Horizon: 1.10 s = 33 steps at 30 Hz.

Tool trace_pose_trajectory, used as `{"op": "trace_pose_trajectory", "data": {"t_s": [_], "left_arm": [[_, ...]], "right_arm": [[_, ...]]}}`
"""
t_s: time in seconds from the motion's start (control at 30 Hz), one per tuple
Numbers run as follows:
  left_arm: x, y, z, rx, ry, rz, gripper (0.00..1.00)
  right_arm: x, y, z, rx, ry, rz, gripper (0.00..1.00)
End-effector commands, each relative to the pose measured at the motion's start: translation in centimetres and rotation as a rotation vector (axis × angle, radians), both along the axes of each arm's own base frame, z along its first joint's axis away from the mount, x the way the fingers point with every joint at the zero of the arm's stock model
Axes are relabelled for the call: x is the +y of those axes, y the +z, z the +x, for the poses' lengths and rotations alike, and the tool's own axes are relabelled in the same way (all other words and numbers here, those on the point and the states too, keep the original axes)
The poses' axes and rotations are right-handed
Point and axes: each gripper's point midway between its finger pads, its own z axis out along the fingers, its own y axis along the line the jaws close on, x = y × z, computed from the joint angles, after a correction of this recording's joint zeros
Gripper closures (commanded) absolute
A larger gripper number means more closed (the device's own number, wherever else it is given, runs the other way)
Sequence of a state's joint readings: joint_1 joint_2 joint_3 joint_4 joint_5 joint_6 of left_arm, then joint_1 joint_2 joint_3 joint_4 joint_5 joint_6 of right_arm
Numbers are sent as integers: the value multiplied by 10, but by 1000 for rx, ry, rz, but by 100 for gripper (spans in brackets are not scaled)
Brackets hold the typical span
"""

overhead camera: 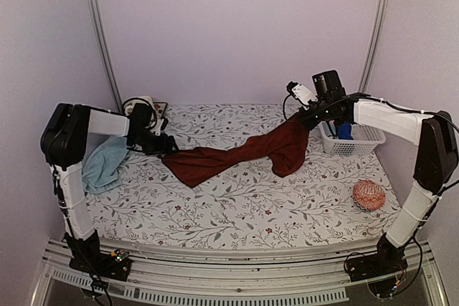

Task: Roll the towels
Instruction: Pick up the towel from the center of the board.

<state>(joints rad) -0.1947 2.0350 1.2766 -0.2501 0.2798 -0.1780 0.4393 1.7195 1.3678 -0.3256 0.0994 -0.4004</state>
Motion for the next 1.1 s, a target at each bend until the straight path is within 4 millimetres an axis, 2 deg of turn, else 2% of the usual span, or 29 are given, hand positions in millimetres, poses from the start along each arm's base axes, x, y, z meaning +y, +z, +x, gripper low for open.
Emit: {"op": "trace_pose_trajectory", "data": {"t_s": [0.0,0.23,0.33,0.47,0.7,0.8,0.93,1.07], "left_arm": [[10,6,-10,0,-13,15,22],[14,2,-15,4,-35,26,30],[14,-3,-16,13,-39,26,42],[13,-6,-14,17,-41,24,67],[10,4,-9,-17,-59,17,97],[8,17,-4,-51,-68,7,100],[8,73,12,-178,-58,3,100],[13,130,26,-319,-44,31,100]], "right_arm": [[-15,15,12,-36,-77,0,98],[-32,19,18,-44,-131,18,98],[-32,18,18,-39,-127,25,98],[-32,17,18,-37,-128,24,98],[-35,16,16,-39,-135,13,98],[-37,18,16,-45,-144,8,98],[-39,31,15,-67,-139,33,98],[-39,52,11,-104,-120,83,98]]}}
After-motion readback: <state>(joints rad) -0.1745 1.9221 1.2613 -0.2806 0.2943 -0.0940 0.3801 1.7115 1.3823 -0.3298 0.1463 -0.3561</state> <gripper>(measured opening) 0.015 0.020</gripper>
